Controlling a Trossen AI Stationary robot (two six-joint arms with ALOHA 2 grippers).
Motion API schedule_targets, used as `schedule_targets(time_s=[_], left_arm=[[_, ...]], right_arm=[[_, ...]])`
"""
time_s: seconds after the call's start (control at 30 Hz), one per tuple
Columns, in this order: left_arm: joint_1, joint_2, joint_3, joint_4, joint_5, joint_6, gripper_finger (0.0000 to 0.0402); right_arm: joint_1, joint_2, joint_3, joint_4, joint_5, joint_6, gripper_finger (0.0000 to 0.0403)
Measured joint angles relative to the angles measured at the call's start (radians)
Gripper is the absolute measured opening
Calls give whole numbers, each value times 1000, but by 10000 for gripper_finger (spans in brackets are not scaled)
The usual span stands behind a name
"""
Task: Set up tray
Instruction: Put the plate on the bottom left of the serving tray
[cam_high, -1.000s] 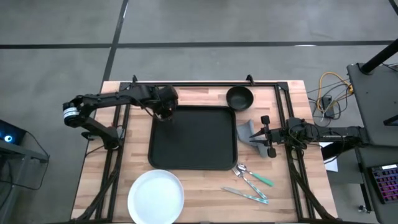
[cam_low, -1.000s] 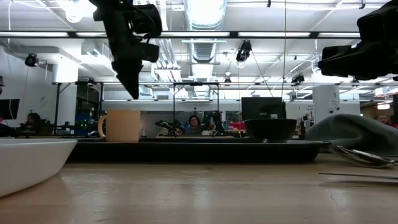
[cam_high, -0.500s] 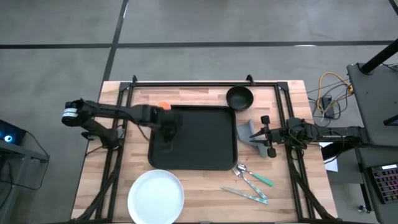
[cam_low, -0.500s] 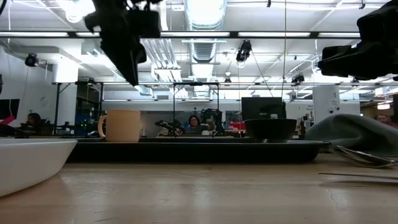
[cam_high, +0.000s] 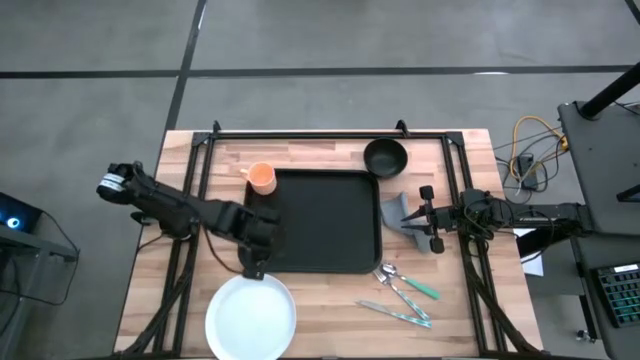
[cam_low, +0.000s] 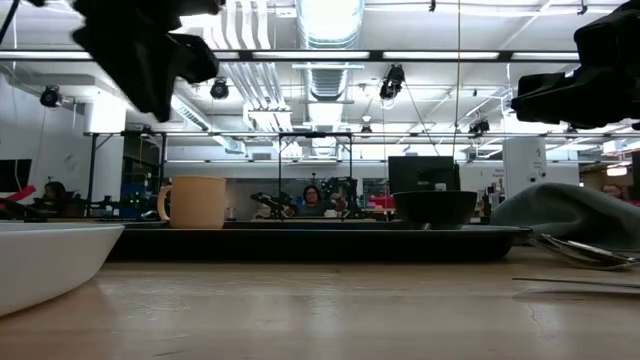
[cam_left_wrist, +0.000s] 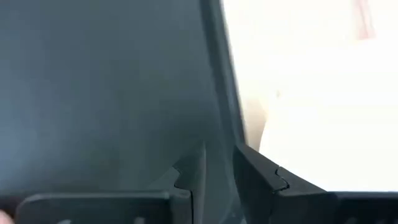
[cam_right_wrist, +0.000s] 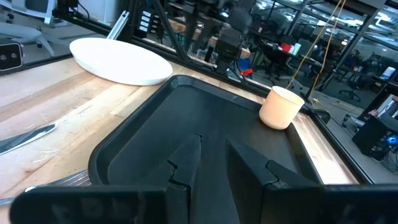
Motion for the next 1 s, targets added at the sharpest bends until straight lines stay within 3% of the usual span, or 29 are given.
schedule_targets(time_s=[0.37, 1.0], left_arm=[[-108, 1, -44, 34, -1, -64, 62], [-130, 2, -106, 123, -1, -85, 62]], right_arm=[[0, 0, 0, 0, 0, 0, 63], [0, 0, 0, 0, 0, 0, 63]])
